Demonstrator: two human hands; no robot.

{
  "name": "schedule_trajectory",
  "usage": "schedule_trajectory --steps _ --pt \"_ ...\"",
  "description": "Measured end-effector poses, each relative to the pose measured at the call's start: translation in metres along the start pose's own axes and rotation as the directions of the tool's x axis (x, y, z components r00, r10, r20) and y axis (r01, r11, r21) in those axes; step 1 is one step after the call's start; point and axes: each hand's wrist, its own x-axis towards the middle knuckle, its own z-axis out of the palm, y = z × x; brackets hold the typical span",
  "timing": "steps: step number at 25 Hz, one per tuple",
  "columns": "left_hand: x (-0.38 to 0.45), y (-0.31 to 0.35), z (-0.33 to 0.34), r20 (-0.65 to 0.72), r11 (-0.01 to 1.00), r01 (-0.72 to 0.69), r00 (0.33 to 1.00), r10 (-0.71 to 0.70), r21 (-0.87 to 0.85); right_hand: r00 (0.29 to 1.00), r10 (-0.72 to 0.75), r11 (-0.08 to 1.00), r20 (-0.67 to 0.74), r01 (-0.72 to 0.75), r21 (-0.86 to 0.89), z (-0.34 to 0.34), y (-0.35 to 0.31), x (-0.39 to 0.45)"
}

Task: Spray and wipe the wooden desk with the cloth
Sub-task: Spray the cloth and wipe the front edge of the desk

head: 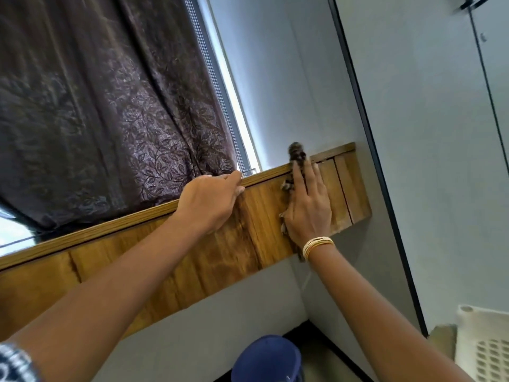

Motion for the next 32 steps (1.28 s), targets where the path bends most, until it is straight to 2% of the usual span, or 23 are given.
schedule_trajectory --steps 1,2,4,5,6,9,13,17,18,19,20,23,24,25,27,32 --pt "0.000 0.000 0.000 -0.005 1.000 0.000 1.000 0.000 -0.001 0.994 -0.104 0.994 0.023 0.105 -0.010 -0.002 0.009 0.006" --pt "0.001 0.000 0.001 -0.006 1.000 0.000 1.000 0.000 0.002 0.993 -0.117 0.993 0.010 0.118 -0.027 -0.006 0.023 0.020" --pt "0.001 -0.001 0.001 0.003 1.000 0.001 1.000 -0.001 0.003 0.992 0.122 0.991 -0.036 -0.123 -0.049 -0.011 0.050 0.045" --pt "0.001 -0.001 0.002 -0.001 1.000 -0.002 1.000 0.002 0.005 0.965 0.257 0.963 -0.045 -0.259 -0.067 -0.014 0.062 0.055" --pt "0.000 0.000 0.002 -0.009 1.000 -0.007 1.000 0.007 0.010 0.941 0.334 0.937 -0.051 -0.338 -0.092 -0.015 0.069 0.060" --pt "0.000 0.000 0.002 -0.017 1.000 0.008 1.000 -0.008 0.027 0.897 0.435 0.893 -0.077 -0.441 -0.088 -0.012 0.064 0.056" --pt "0.000 0.001 0.002 0.016 1.000 0.007 1.000 -0.007 0.004 0.691 0.720 0.694 -0.067 -0.716 0.079 -0.002 0.044 0.011" --pt "0.000 0.001 0.003 0.023 1.000 0.021 1.000 -0.021 0.000 0.446 0.894 0.442 -0.037 -0.867 0.230 -0.008 0.042 -0.005" --pt "0.000 0.000 0.003 0.018 1.000 0.020 1.000 -0.021 0.010 0.415 0.909 0.410 -0.031 -0.880 0.241 -0.008 0.040 -0.004" --pt "0.000 0.000 0.002 0.014 1.000 0.020 1.000 -0.020 0.018 0.420 0.907 0.414 -0.028 -0.878 0.239 -0.008 0.032 -0.004" --pt "0.000 0.001 0.003 0.012 1.000 0.016 1.000 -0.016 0.024 0.469 0.883 0.464 -0.029 -0.859 0.216 -0.007 0.021 -0.010" --pt "-0.001 0.001 0.003 0.006 0.999 0.018 1.000 -0.018 0.035 0.775 0.632 0.773 -0.031 -0.627 0.095 0.004 -0.015 -0.051" --pt "-0.001 0.001 0.003 0.006 0.999 0.021 1.000 -0.021 0.040 0.826 0.564 0.824 -0.016 -0.561 0.083 0.006 -0.018 -0.059" --pt "0.000 0.000 0.002 0.009 0.999 0.023 1.000 -0.024 0.044 0.844 0.536 0.841 -0.005 -0.534 0.088 0.007 -0.014 -0.060" --pt "-0.001 0.001 0.002 0.015 0.999 0.029 0.999 -0.029 0.041 0.802 0.597 0.799 -0.005 -0.594 0.089 0.003 0.005 -0.045" --pt "0.000 0.002 0.004 0.010 0.998 0.037 0.999 -0.038 0.043 0.495 0.868 0.493 -0.028 -0.856 0.157 -0.010 0.043 -0.005"
